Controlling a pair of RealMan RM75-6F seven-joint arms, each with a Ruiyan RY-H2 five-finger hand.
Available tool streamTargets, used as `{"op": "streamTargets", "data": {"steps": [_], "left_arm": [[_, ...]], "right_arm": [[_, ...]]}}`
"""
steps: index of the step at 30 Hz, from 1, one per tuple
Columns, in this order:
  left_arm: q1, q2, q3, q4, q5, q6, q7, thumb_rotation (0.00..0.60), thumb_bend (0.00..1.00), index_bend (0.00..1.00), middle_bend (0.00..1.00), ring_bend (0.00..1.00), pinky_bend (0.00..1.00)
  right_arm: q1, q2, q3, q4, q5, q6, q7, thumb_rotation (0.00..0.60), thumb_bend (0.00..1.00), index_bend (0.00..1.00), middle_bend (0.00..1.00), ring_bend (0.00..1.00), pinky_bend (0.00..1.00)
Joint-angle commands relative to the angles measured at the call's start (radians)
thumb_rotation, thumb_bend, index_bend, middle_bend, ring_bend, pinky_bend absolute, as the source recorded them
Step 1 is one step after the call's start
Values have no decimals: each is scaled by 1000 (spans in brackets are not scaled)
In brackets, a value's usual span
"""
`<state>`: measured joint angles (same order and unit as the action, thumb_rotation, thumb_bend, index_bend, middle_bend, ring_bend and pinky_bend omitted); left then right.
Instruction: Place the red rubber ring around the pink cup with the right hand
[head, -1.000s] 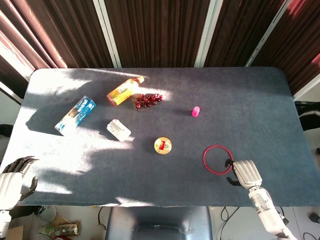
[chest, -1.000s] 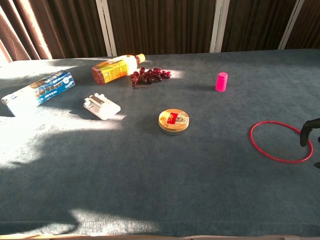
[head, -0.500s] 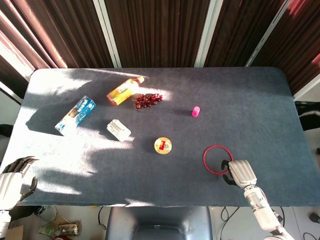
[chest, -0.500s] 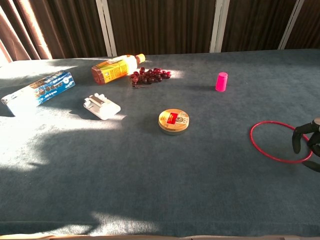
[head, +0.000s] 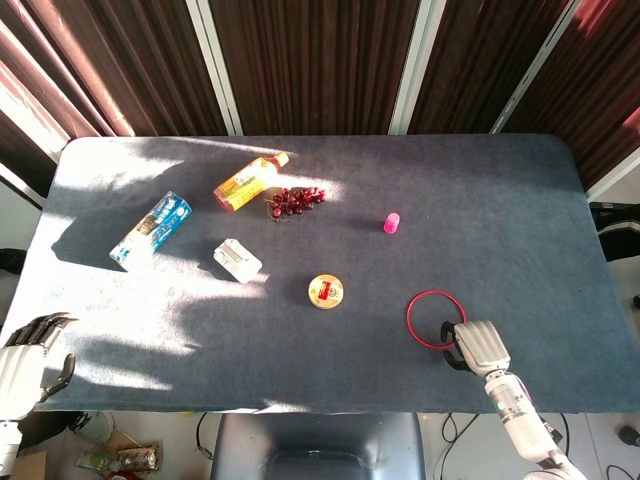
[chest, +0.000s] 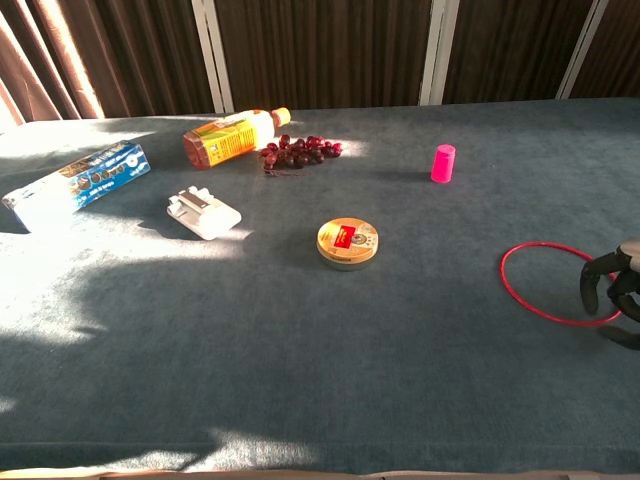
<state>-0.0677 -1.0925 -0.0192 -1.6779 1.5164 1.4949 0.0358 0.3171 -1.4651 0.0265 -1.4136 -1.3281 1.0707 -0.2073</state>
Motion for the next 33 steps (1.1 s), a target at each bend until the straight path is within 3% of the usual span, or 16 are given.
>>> {"op": "streamTargets", "data": {"steps": [1,33], "left_arm": [[0,0,0,0,0,1,-1,600,479,263,199,168,271],[1,0,2,-1,4,1,3,600,478,264,203,170,270]], "right_arm": [[1,-4,-1,4,1,0,0,600,440,641,918,1000,1000],[-2,2,9,-5,6,34,7,600,513,751,920,1000,1000]]}}
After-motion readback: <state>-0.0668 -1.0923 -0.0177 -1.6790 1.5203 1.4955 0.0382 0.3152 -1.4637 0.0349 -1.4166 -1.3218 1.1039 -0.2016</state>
